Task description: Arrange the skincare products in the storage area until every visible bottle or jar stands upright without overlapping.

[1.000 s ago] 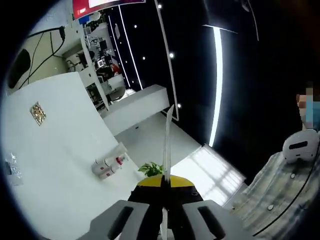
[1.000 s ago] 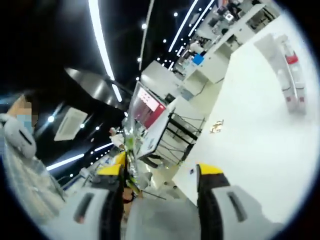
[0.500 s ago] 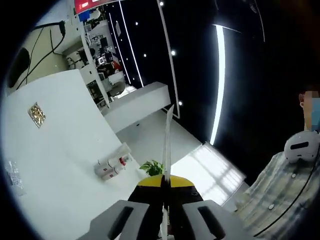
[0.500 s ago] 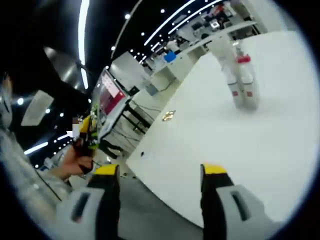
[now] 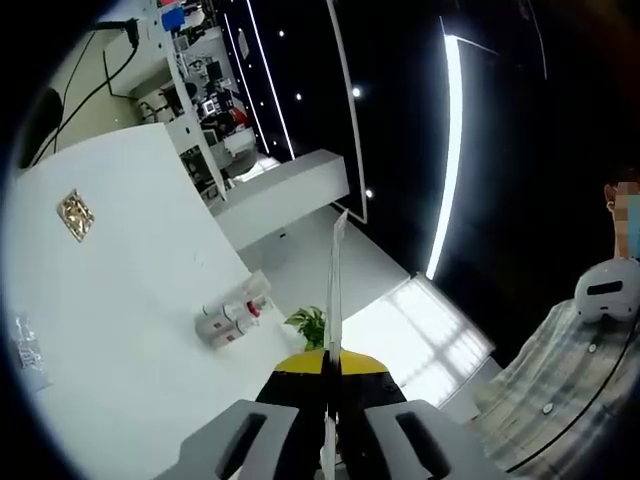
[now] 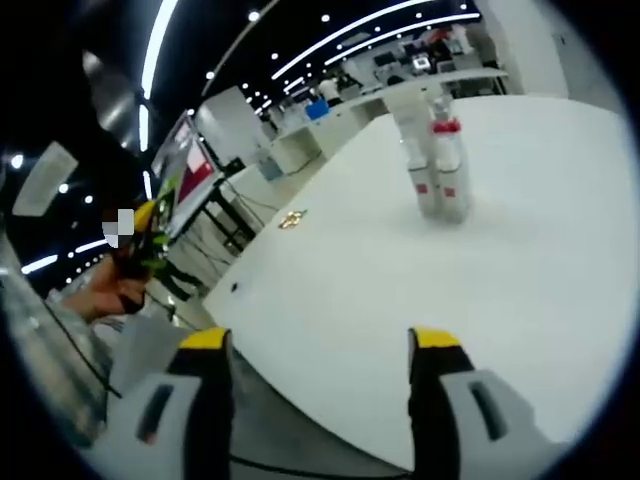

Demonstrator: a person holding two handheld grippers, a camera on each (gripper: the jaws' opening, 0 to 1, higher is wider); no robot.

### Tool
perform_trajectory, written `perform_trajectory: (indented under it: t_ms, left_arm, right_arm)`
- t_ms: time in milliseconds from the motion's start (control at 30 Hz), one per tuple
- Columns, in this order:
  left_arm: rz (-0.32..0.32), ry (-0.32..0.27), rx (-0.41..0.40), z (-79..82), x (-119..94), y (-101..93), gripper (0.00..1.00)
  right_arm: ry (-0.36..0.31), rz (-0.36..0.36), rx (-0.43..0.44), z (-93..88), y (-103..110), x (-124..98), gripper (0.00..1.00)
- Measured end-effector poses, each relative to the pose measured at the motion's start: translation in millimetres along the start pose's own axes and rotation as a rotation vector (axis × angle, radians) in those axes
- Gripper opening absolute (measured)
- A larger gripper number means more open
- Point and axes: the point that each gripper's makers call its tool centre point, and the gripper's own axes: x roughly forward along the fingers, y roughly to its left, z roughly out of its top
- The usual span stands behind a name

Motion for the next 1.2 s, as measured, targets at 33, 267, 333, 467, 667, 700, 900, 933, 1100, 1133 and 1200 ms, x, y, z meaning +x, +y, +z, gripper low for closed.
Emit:
perform_trajectory:
  t_ms: [33, 267, 333, 467, 667, 700, 900, 933, 1100, 1133, 1200]
  left_arm:
    - [-0.001, 0.0, 0.0, 0.2, 0.1, 0.5, 0.01]
    - [0.006, 0.009, -0.012, -1.8, 2.2, 3.8, 0.01]
    - [0.007, 0.017, -0.016, -3.4, 3.4, 4.4, 0.01]
    - [0.013, 0.038, -0.019, -7.7, 7.8, 6.9, 0.01]
    - [0.018, 0.064, -0.032, -12.7, 17.5, 9.4, 0.01]
    - [0.016, 0.064, -0.035, -13.5, 19.2, 9.5, 0.01]
    - [0.018, 0.072, -0.055, -19.8, 26.7, 13.0, 0.01]
    - [0.023, 0.073, -0.06, -20.3, 27.4, 14.3, 0.01]
    - [0.115, 0.169, -0.03, -33.7, 34.2, 27.5, 0.01]
    - [0.109, 0.165, -0.035, -33.6, 37.6, 27.0, 0.01]
    - [0.104, 0.159, -0.053, -32.9, 41.9, 28.4, 0.01]
  right_arm:
    - [0.005, -0.007, -0.024, 0.6, -1.8, -1.0, 0.7]
    - [-0.028, -0.119, -0.199, 13.0, -22.1, -15.9, 0.87]
    - [-0.036, -0.123, -0.213, 13.3, -21.7, -20.5, 0.87]
    - [-0.047, -0.165, -0.252, 12.0, -28.2, -25.0, 0.87]
    - [-0.064, -0.162, -0.242, 12.7, -27.4, -20.3, 0.87]
    - [-0.069, -0.158, -0.24, 13.1, -27.2, -20.4, 0.88]
    - [-0.063, -0.191, -0.202, 10.7, -39.6, -22.8, 0.89]
    - [-0.062, -0.195, -0.195, 10.2, -41.5, -23.3, 0.88]
    - [-0.049, -0.19, -0.16, 6.8, -42.2, -21.3, 0.85]
    - [-0.044, -0.182, -0.158, 5.6, -40.3, -20.1, 0.84]
    - [-0.029, -0.159, -0.154, 2.6, -36.4, -17.9, 0.84]
